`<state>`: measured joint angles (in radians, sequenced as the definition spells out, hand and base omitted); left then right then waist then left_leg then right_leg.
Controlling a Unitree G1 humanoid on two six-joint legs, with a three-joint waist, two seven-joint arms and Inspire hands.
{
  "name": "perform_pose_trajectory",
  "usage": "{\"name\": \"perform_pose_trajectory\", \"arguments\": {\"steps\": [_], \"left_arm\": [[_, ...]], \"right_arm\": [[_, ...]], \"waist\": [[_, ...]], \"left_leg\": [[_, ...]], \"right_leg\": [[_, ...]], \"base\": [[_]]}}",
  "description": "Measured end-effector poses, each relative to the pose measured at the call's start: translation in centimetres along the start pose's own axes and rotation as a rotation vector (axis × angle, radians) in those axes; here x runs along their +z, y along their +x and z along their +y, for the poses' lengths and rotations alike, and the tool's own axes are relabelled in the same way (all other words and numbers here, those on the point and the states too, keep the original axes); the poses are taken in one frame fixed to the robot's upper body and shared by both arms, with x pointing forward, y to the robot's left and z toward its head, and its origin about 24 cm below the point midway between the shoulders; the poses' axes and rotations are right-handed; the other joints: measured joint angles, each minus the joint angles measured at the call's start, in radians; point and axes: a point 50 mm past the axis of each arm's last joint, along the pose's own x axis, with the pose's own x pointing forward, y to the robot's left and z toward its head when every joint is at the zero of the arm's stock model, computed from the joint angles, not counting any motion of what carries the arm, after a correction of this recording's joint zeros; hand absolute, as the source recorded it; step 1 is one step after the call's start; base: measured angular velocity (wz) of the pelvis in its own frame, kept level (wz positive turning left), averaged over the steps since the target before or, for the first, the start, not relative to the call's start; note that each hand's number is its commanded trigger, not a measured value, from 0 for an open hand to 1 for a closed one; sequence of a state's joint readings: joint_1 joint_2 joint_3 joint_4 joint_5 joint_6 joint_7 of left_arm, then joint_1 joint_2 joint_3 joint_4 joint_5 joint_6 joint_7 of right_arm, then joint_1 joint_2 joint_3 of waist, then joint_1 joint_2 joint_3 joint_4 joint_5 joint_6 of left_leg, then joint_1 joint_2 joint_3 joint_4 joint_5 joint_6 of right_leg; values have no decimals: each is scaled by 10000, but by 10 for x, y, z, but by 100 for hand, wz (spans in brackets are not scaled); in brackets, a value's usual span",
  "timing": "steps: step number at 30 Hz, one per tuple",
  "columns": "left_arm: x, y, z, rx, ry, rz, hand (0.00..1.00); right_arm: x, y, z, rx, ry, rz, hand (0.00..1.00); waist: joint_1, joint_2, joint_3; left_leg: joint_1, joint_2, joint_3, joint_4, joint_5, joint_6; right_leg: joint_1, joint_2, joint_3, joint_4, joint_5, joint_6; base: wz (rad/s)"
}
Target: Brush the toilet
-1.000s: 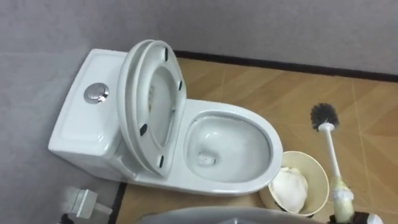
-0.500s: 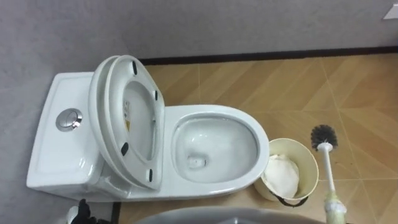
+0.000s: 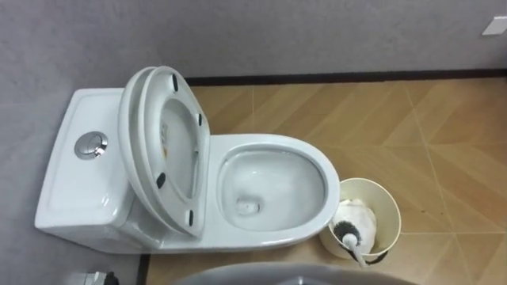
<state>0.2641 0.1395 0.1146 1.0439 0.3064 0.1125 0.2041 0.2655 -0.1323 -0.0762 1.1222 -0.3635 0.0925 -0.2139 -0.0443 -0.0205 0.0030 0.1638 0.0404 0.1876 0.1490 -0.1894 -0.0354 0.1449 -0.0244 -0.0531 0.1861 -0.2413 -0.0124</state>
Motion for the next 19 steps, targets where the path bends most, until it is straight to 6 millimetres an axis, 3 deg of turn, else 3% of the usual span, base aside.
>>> {"name": "perform_pose_trajectory", "arguments": {"steps": [9,19], "left_arm": [[-11,-2,-4,-174,150,468,0],[-13,-2,-9,-964,380,646,0]], "right_arm": [[-8,-1,11,1296,-32,628,0],[-15,-6,28,2864,-13,1216,0]], "waist": [[-23,-35,-50],[-39,-39,-45]], "left_leg": [[52,-2,-8,0,-1,1],[140,0,-44,0,-1,2]], "right_leg": [[20,-9,-26,25,38,1],[144,-15,-34,1,44,6]], "base": [[-1],[1]]}}
